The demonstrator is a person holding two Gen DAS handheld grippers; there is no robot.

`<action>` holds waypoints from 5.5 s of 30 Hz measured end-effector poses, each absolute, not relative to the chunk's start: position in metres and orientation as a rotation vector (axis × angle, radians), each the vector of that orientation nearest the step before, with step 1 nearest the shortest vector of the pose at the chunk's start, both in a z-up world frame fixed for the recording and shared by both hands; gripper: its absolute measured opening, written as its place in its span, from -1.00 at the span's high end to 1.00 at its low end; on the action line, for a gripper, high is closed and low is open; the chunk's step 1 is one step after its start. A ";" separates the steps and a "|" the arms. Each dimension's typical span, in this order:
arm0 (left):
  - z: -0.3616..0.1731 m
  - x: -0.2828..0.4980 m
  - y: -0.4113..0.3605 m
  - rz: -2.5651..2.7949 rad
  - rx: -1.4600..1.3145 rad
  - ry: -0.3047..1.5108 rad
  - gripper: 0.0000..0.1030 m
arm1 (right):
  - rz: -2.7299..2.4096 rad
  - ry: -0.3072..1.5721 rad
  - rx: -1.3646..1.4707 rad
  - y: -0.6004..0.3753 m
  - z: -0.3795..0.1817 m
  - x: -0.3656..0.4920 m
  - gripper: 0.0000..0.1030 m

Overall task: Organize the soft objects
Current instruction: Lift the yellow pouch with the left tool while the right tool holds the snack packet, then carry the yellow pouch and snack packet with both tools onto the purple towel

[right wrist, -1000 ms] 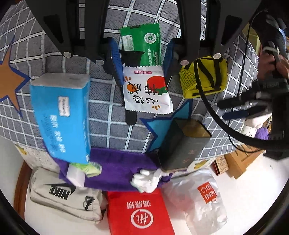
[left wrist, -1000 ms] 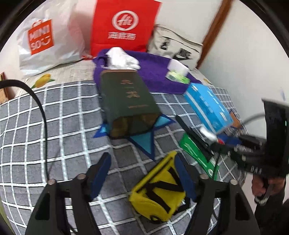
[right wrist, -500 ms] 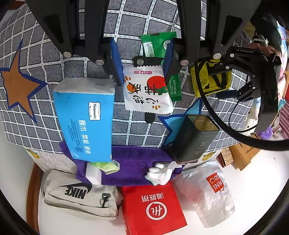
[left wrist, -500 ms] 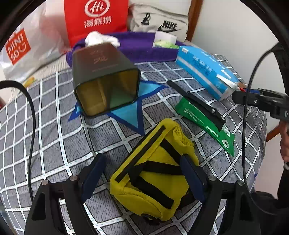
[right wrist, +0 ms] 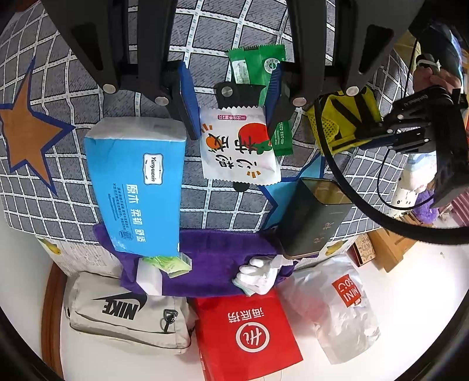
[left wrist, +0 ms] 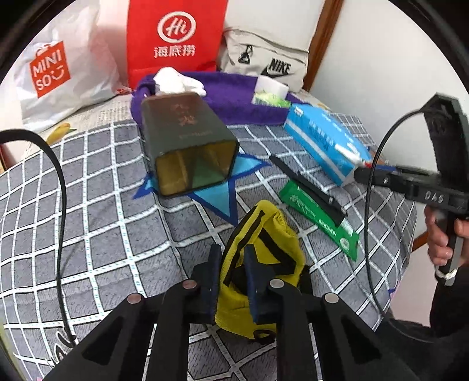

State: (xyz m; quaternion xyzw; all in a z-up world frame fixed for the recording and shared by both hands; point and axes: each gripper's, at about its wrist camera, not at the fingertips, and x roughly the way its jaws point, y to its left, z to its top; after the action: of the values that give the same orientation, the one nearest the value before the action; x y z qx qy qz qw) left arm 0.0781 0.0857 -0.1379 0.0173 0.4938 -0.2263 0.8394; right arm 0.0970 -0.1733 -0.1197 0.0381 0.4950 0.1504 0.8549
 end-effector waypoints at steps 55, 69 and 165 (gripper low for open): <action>-0.154 0.085 0.093 -0.445 0.040 1.080 0.53 | 0.363 1.060 0.065 -0.170 -0.125 0.098 0.19; -0.107 0.084 0.090 -0.442 0.015 0.967 0.54 | 0.374 1.012 0.056 -0.170 -0.103 0.104 0.19; -0.104 0.363 0.052 -0.316 0.006 1.022 0.01 | 0.280 1.089 -0.034 -0.178 -0.120 0.408 0.19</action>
State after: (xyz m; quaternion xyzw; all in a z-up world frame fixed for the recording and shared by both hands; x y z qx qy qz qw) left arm 0.3628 0.0518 -0.1042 0.0028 0.4870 -0.1504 0.8603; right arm 0.4084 -0.1784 -0.1202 -0.0160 0.5164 0.1325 0.8459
